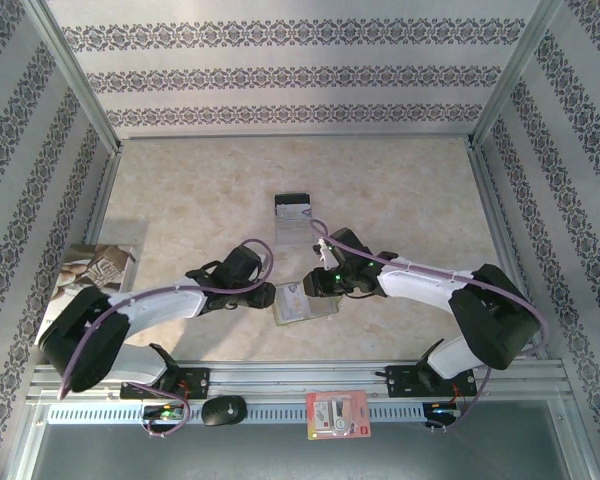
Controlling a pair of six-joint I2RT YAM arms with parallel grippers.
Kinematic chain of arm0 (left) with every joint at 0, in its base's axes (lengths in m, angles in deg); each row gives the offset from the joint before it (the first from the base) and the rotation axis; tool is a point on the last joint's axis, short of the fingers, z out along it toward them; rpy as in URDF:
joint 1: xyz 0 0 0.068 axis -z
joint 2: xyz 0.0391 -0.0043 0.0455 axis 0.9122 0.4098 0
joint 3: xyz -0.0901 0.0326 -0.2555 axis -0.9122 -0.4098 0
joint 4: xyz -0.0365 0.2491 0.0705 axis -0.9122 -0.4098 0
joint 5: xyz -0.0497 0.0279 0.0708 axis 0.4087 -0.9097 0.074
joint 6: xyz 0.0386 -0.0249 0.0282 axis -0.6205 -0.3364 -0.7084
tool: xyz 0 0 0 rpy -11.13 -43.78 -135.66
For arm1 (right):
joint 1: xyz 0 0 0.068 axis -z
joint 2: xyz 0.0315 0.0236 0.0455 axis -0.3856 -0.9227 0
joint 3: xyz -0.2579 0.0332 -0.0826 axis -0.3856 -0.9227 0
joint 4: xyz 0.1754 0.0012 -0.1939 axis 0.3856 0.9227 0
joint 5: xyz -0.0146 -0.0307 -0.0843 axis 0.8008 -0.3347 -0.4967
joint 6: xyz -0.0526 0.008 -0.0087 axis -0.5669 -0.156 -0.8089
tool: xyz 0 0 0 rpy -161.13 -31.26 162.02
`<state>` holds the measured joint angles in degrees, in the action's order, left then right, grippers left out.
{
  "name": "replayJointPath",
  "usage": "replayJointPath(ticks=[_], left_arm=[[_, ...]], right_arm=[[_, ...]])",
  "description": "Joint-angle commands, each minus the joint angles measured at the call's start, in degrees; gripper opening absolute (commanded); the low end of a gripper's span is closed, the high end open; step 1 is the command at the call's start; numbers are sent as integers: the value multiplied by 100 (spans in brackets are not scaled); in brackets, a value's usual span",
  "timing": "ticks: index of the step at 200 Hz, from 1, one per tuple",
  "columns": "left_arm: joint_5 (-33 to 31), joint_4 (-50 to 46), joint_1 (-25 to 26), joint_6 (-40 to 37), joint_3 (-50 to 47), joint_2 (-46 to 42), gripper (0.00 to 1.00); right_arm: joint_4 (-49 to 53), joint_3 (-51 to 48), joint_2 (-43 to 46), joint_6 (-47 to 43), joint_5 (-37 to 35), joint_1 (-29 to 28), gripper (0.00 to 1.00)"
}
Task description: Take the credit cards out of the card holder
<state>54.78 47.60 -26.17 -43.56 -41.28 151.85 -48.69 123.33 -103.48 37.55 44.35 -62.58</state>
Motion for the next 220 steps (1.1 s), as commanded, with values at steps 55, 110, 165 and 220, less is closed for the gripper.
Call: replayJointPath(ticks=[55,110,165,220], left_arm=[[243,775,308,26,441,697,39],[164,757,282,19,268,1187,28],[235,839,257,21,175,1467,25],[202,765,170,6,78,1338,23]], right_arm=[[-138,150,-331,-5,441,17,30],[-127,115,-521,-91,575,54,31],[-201,196,-765,-90,743,61,30],[-229,-90,-435,-10,526,268,10]])
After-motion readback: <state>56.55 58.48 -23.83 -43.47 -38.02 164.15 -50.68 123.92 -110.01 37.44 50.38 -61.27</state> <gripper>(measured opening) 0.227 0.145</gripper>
